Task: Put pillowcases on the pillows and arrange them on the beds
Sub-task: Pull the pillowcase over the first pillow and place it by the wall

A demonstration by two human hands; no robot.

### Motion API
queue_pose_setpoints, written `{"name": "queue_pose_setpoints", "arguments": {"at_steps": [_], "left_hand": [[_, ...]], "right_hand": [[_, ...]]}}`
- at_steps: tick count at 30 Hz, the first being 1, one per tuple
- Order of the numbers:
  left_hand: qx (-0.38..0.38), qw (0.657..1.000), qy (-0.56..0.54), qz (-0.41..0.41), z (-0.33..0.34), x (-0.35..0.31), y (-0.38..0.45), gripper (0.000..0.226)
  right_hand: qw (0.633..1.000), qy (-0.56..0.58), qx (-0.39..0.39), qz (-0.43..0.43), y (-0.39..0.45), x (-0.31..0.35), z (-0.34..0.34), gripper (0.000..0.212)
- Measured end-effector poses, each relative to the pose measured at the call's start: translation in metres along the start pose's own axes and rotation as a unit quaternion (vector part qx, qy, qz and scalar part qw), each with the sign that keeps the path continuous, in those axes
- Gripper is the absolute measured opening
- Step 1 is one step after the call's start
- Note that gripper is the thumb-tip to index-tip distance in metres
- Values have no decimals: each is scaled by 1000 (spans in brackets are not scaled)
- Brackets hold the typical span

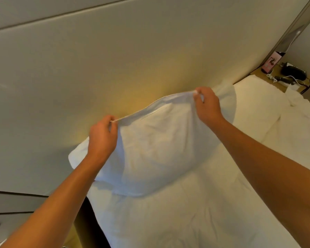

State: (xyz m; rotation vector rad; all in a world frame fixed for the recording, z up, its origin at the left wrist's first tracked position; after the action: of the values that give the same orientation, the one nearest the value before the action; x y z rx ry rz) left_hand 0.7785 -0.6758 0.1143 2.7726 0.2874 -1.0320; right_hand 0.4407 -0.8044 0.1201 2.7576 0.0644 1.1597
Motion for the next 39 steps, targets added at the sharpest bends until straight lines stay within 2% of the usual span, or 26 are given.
{"name": "queue_pose_setpoints", "arguments": {"at_steps": [1, 2, 3, 5, 9, 12, 16, 21, 24, 29, 34, 39], "left_hand": [[13, 1000, 12, 7, 9, 2, -6, 23], [35, 999, 31, 17, 20, 5, -14, 42], [54, 996, 57, 31, 32, 9, -24, 58], [86, 986, 124, 76, 55, 16, -46, 72], [198, 936, 265, 117, 94, 39, -73, 74], [229, 911, 321, 120, 103, 53, -71, 74], [230, 916, 303, 125, 104, 64, -62, 73], [244, 918, 288, 119, 108, 65, -58, 71], [253, 926, 252, 124, 114, 51, -64, 68], [341, 913, 166, 151, 138, 0, -104, 63], [422, 868, 155, 209, 178, -79, -189, 58], [480, 808, 151, 306, 232, -174, -321, 51]], "right_hand": [[999, -11, 36, -22, -7, -4, 13, 30], [997, -25, 73, -29, -17, -11, 27, 40], [994, -40, 104, -18, -30, -20, 42, 48], [988, -52, 148, 18, -62, -40, 71, 58], [964, -64, 250, 66, -121, -75, 119, 68], [950, -78, 288, 96, -140, -83, 140, 77], [944, -87, 298, 114, -141, -80, 155, 85], [937, -113, 303, 132, -142, -78, 152, 81], [937, -116, 296, 146, -163, -79, 131, 74], [928, -137, 269, 219, -252, -96, 57, 66], [908, -129, 215, 335, -391, -124, -44, 59], [883, -103, 128, 440, -570, -162, -139, 56]]}}
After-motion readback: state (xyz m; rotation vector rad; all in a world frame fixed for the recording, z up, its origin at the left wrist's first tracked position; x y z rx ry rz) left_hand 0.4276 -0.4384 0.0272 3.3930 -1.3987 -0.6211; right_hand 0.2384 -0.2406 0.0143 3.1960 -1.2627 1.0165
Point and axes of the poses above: each hand's wrist, its own y-axis towards the middle knuckle, its own z-axis out of the palm, x = y × z, the point moved 2 cm from there along y, towards the middle knuckle, and after that the axes turned 5 degrees about x, right-handed, at the moved point
